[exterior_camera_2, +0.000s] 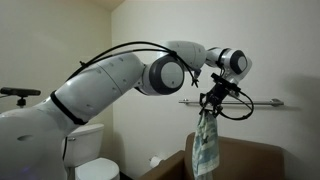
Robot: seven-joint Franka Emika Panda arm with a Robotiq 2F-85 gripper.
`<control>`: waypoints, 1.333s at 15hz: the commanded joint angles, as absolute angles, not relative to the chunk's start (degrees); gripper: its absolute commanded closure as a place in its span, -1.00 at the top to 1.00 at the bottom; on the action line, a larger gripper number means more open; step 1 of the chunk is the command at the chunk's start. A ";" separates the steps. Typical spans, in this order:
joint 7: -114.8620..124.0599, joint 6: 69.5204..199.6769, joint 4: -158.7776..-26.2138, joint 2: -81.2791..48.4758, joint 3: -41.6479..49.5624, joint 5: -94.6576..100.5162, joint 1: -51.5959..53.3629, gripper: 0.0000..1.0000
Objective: Pick up the towels and put them on the left hand rest of the couch.
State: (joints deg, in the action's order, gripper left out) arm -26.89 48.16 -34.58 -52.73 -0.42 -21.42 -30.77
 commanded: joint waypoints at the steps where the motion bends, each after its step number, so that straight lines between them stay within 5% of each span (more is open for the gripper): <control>1: -23.77 48.02 -32.86 -54.49 -0.90 -24.30 -33.42 -1.00; 10: -8.41 51.18 -24.36 -62.02 -5.46 -34.18 -44.85 -1.00; 20: 7.00 71.82 -20.95 -61.16 -5.77 -27.08 -48.28 -1.00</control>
State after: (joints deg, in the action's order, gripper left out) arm 2.21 66.72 -20.09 -62.52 -5.65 -30.60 -48.29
